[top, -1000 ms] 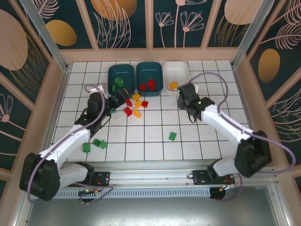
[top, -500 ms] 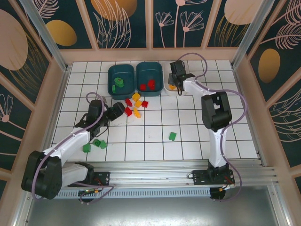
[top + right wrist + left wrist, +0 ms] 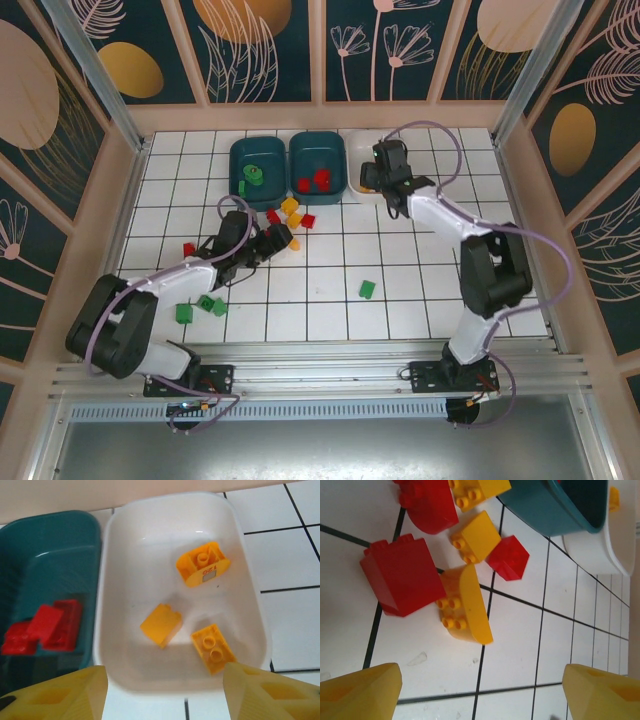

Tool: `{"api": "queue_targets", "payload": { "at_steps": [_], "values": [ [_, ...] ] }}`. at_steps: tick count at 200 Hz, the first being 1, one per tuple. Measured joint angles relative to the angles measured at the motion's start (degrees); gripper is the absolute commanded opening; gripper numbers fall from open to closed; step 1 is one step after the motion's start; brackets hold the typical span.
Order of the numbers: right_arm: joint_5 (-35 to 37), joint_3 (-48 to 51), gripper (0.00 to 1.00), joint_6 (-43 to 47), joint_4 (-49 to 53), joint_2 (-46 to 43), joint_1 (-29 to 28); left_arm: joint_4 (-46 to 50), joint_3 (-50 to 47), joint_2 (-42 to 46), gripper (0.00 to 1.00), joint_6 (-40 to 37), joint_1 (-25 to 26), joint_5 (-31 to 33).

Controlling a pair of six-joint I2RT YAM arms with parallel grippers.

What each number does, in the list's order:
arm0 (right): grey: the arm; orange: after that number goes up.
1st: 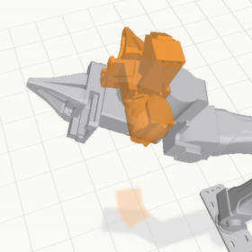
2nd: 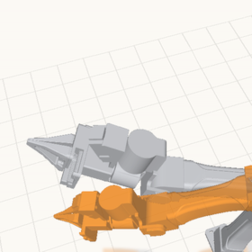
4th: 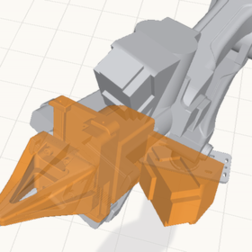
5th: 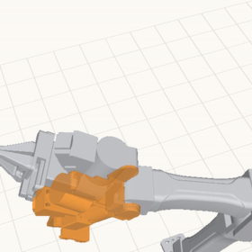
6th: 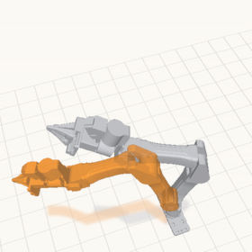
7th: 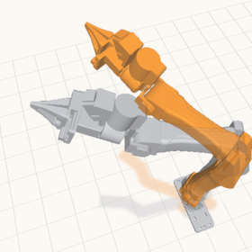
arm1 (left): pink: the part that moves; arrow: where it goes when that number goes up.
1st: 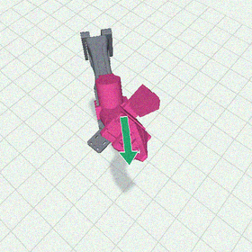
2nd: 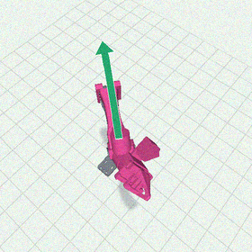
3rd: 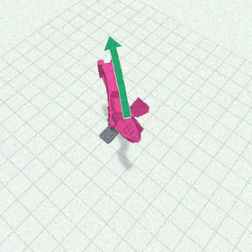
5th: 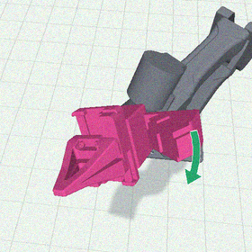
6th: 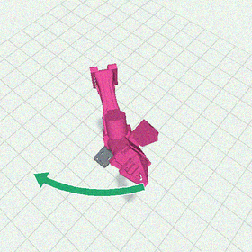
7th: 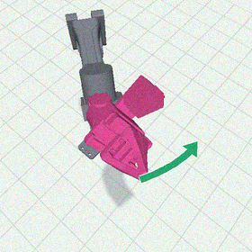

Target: Sort the legos into containers by color

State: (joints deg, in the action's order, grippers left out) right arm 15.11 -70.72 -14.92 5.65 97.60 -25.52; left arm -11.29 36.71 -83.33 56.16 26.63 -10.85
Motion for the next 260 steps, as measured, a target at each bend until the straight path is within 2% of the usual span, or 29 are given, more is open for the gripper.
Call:
{"api": "queue_targets", "payload": {
  "at_steps": [22, 43, 91, 131, 213, 260],
  "values": [
    [0.5, 10.9, 0.63, -0.9, -5.3, -7.4, -3.3, -0.7, 3.9, -5.2, 0.68, 2.3, 0.1, 0.4],
    [0.8, 18.6, 0.63, -1.6, -9.4, -10.1, -4.9, -1.4, 6.3, -8.9, 0.6, 3.9, 0.3, 0.7],
    [2.4, 30.8, 0.63, -3.5, -15.0, -14.1, -4.8, 0.6, 9.7, -12.6, 0.58, 5.9, 3.1, 1.5],
    [2.6, 34.1, 0.63, -5.0, -20.5, -18.3, -4.5, 3.2, 13.3, -14.8, 0.59, 6.5, 5.0, 4.6],
    [2.8, 35.4, 0.62, -6.6, -24.0, -17.9, -4.0, 16.5, 26.8, -22.2, 0.52, 6.3, 6.3, 11.8],
    [2.8, 35.5, 0.62, -6.7, -24.4, -17.8, -3.7, 21.8, 28.8, -22.8, 0.53, 6.3, 6.5, 13.0]
  ]
}}
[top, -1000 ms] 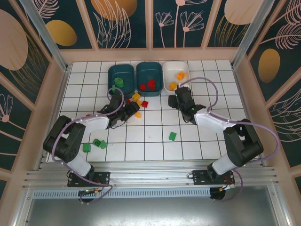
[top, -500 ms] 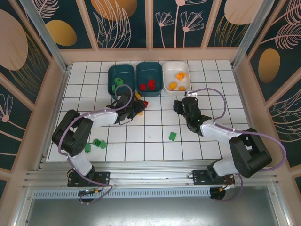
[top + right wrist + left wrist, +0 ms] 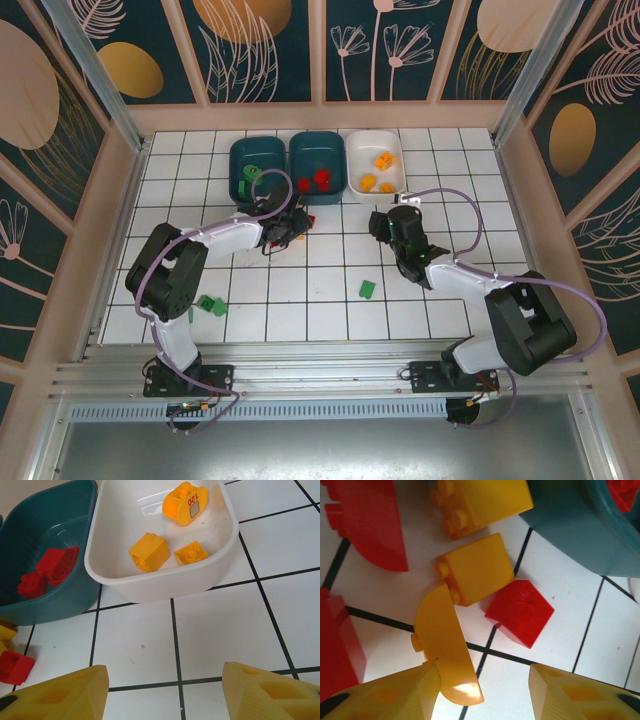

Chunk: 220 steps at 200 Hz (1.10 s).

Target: Sort the legos into containers by color

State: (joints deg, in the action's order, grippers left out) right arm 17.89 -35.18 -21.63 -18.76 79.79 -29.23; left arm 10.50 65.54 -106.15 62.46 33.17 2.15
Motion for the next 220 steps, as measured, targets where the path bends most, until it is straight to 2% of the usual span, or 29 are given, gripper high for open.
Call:
{"api": "queue_targets", "payload": {
  "at_steps": [66, 115, 142, 192, 220],
  "values": [
    [-0.4, 0.0, 0.62, -0.2, -0.2, 0.0, 0.0, 1.3, 0.1, -0.5, 0.54, -0.3, 0.2, 0.4],
    [-0.5, 0.0, 0.62, -0.2, -0.3, 0.0, 0.0, 6.3, 3.9, -1.7, 0.62, -1.9, 0.2, 2.2],
    [-0.9, 0.0, 0.62, -0.2, -0.3, 0.0, 0.0, 9.6, 8.3, -2.4, 0.68, -8.8, 0.2, 5.9],
    [-1.3, 0.0, 0.62, -0.2, -0.4, 0.0, 0.0, 9.9, 13.1, -5.3, 0.67, -27.5, 0.2, 11.1],
    [-1.3, 0.0, 0.62, -0.2, -0.3, 0.0, 0.0, 10.0, 13.4, -8.7, 0.66, -34.9, 0.2, 13.0]
  ]
}}
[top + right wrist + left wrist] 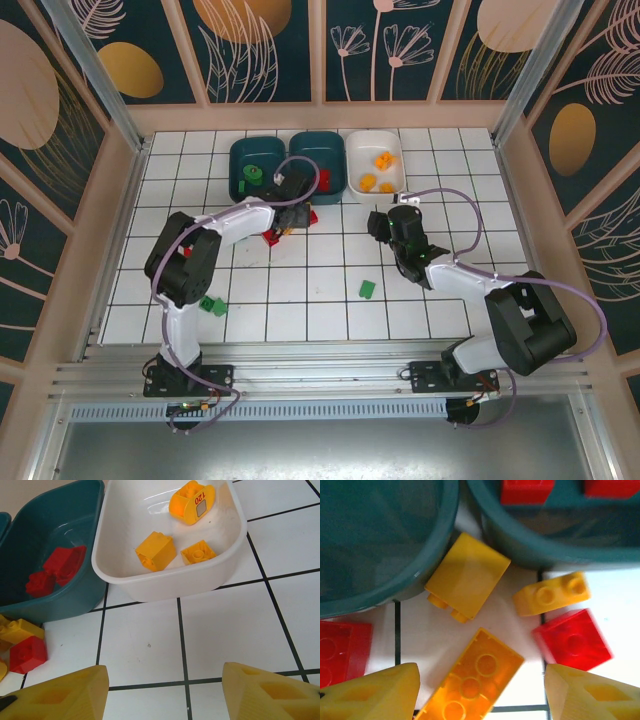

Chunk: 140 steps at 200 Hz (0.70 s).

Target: Sort the legos into containers by color

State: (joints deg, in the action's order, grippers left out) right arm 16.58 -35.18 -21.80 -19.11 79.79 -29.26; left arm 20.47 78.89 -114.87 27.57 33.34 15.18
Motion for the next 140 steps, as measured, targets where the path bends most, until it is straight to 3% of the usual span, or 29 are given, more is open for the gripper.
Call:
{"api": "queue_targets", "payload": {
  "at_steps": [30, 56, 121, 126, 140],
  "values": [
    [0.0, 0.0, 0.62, 0.0, 0.0, 0.0, 0.0, -0.7, -0.8, -1.1, 0.64, -5.6, 0.0, 0.8],
    [0.0, 0.0, 0.62, 0.0, 0.0, 0.0, 0.0, -2.3, -1.6, -1.1, 0.51, -8.7, 0.0, 0.7],
    [0.0, 0.0, 0.62, 0.0, 0.0, 0.0, 0.0, -4.8, -4.2, -1.9, 0.5, -11.0, 0.0, 1.4],
    [0.0, 0.0, 0.62, 0.0, 0.0, 0.0, 0.0, -5.0, -4.3, -1.8, 0.46, -11.0, 0.0, 1.6],
    [0.0, 0.0, 0.62, 0.0, 0.0, 0.0, 0.0, -5.8, -4.9, -1.6, 0.22, -10.7, 0.0, 1.3]
  ]
}}
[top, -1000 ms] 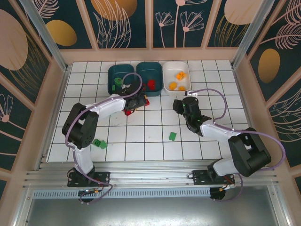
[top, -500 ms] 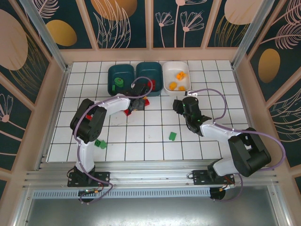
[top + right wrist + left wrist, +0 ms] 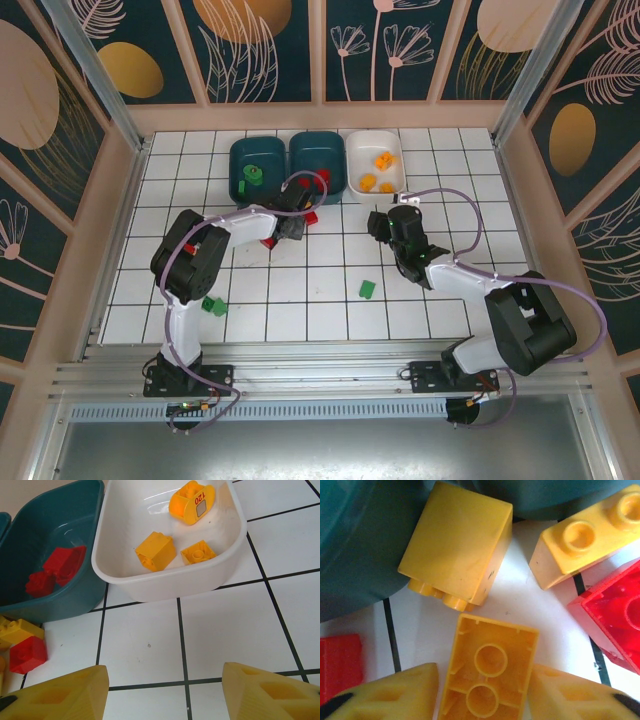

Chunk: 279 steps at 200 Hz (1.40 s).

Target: Sort the legos into containers by color

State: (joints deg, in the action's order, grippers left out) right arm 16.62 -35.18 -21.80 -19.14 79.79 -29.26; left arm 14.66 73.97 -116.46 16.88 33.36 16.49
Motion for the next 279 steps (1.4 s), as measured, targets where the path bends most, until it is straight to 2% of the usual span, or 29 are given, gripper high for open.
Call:
{"api": "queue_targets", "payload": {
  "at_steps": [17, 33, 65, 91, 123, 143, 177, 222, 234, 253, 270, 279],
  "values": [
    [0.0, 0.0, 0.62, 0.0, 0.0, 0.0, -0.1, -0.3, -0.8, 1.0, 0.16, -0.3, 0.1, 0.0],
    [0.0, 0.0, 0.62, 0.0, 0.0, 0.0, -0.1, 0.7, -1.4, 2.5, 0.14, 0.3, 0.0, -1.1],
    [1.1, 0.0, 0.62, -0.2, 0.0, 0.0, -0.1, 3.8, 1.0, 7.8, 0.09, 2.5, 0.0, -6.1],
    [4.5, 1.3, 0.62, -2.3, -0.2, -0.3, 0.2, 4.3, 12.9, 7.2, 0.07, 4.5, 0.4, -11.3],
    [5.0, 6.1, 0.65, -7.0, -0.2, -4.9, 6.2, 3.3, 33.8, -2.6, 0.08, 6.0, 2.0, -17.1],
    [4.3, 8.4, 0.66, -10.0, -0.6, -7.6, 9.3, 4.0, 46.0, -11.6, 0.14, 6.9, 2.7, -19.5],
    [3.2, 9.7, 0.67, -12.5, -1.6, -9.2, 9.8, 7.3, 59.5, -24.3, 0.2, 7.9, 2.8, -22.1],
    [2.3, 10.2, 0.68, -13.3, -2.1, -10.4, 9.8, 8.9, 62.7, -29.9, 0.29, 9.2, 2.6, -24.3],
    [1.9, 10.2, 0.68, -13.3, -2.1, -10.4, 9.8, 8.8, 62.8, -30.1, 0.36, 9.2, 2.6, -25.1],
    [1.3, 10.2, 0.68, -13.3, -2.3, -10.4, 9.8, 8.7, 63.7, -30.5, 0.58, 9.6, 2.6, -25.9],
    [0.9, 10.2, 0.68, -13.3, -2.6, -10.4, 9.8, 8.2, 64.5, -30.6, 0.69, 9.9, 2.6, -26.8],
    [0.7, 10.2, 0.69, -13.2, -2.6, -10.4, 9.8, 8.0, 64.9, -30.6, 0.71, 9.8, 2.6, -27.3]
  ]
}}
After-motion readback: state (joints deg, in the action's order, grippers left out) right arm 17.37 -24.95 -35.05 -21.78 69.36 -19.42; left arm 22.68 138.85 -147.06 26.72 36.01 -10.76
